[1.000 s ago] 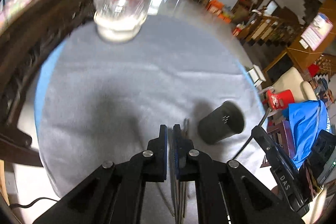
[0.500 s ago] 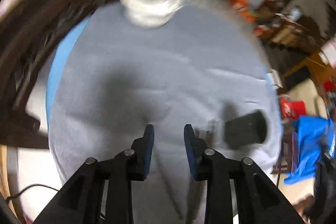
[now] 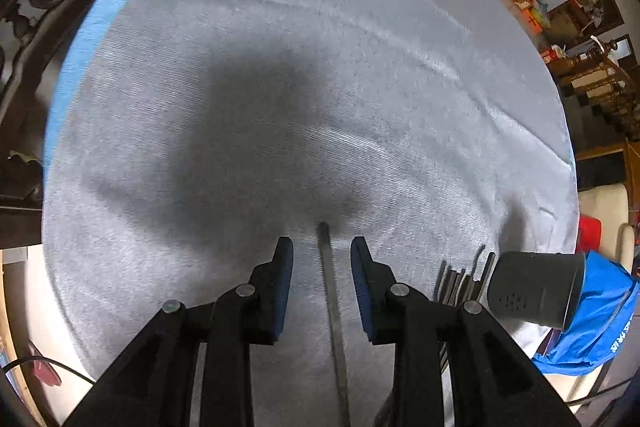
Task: Organize utensils
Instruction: 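Lift the held chopsticks upright with both grippers and carry them over the cup, then lower the chopsticks into the grey cup and open both grippers, then move both grippers back down to the remaining chopstick bundle, then close the left gripper on one chopstick while the right gripper grasps another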
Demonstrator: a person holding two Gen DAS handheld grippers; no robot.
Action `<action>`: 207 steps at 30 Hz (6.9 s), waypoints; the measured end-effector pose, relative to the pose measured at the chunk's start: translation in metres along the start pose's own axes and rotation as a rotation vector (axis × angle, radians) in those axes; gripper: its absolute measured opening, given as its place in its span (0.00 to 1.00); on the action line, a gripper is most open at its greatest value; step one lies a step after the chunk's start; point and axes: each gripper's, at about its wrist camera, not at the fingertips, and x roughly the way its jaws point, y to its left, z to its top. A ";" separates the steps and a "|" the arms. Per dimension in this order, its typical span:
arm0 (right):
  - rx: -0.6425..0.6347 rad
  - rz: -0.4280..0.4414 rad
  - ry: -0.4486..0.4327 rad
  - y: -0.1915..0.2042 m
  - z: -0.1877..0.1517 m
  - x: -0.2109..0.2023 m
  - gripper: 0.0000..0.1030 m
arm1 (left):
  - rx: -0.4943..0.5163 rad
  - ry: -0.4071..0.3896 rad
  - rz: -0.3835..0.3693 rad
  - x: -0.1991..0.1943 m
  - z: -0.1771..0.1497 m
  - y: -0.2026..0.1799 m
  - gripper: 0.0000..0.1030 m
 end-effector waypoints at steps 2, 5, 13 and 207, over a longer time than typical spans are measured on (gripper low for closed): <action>0.001 -0.002 0.000 -0.001 -0.001 0.000 0.07 | -0.004 0.012 -0.002 0.007 -0.001 -0.002 0.29; -0.002 -0.005 0.003 0.000 -0.001 0.002 0.07 | 0.003 0.030 -0.014 0.017 -0.002 -0.007 0.29; -0.001 -0.008 0.000 0.000 -0.002 0.003 0.07 | 0.026 0.016 -0.003 0.031 0.000 -0.007 0.08; -0.076 -0.310 0.749 -0.016 -0.137 0.149 0.10 | 0.282 0.045 -0.105 0.023 -0.073 -0.046 0.38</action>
